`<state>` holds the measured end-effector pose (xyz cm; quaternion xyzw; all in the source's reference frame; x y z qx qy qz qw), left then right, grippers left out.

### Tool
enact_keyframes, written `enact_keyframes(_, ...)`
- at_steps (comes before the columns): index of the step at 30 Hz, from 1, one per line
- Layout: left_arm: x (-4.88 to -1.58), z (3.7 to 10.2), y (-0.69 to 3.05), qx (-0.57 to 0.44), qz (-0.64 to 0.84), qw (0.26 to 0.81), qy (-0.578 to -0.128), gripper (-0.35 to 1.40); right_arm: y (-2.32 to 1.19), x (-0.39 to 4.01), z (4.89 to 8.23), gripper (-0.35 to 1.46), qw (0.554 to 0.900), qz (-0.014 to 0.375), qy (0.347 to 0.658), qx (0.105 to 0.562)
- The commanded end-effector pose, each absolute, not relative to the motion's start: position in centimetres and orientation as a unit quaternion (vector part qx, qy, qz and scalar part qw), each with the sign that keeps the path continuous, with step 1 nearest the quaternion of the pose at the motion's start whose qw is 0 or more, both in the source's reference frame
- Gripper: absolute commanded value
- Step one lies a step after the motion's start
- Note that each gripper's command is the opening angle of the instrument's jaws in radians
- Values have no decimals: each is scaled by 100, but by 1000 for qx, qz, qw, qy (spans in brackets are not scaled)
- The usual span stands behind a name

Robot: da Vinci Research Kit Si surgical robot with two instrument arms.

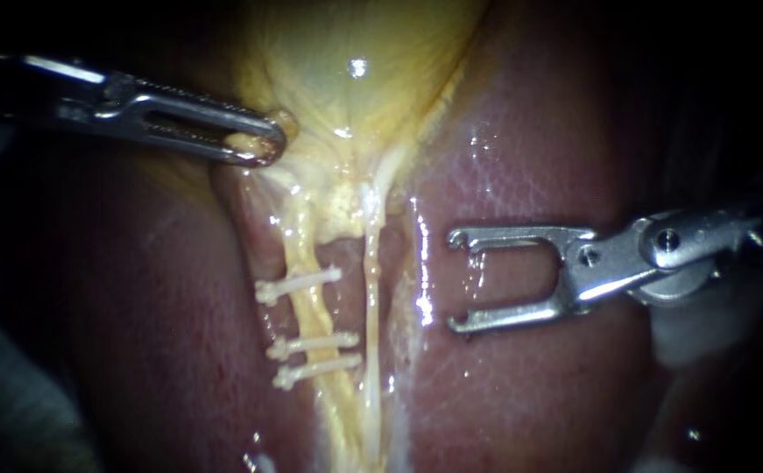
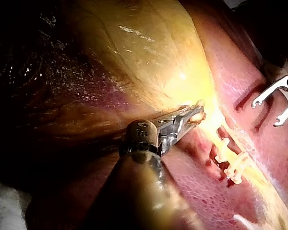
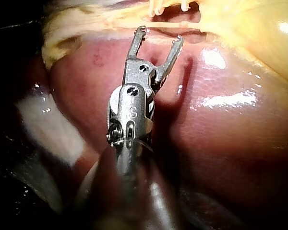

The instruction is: Going back third clip left tube

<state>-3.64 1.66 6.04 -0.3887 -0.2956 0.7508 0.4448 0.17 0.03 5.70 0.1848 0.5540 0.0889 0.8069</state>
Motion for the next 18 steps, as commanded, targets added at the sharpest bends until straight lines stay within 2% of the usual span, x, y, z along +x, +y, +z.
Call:
enact_keyframes(1, -366, 609, 166, -389, 752, 443, -295, -35, 3, 17, 570, 50, 807, 89, 554, 185)
enact_keyframes(9, -382, 628, 166, -389, 753, 440, -297, -35, 7, 13, 567, 50, 807, 87, 555, 185)
enact_keyframes(18, -378, 626, 167, -389, 753, 439, -298, -35, 7, 14, 566, 50, 806, 86, 555, 187)
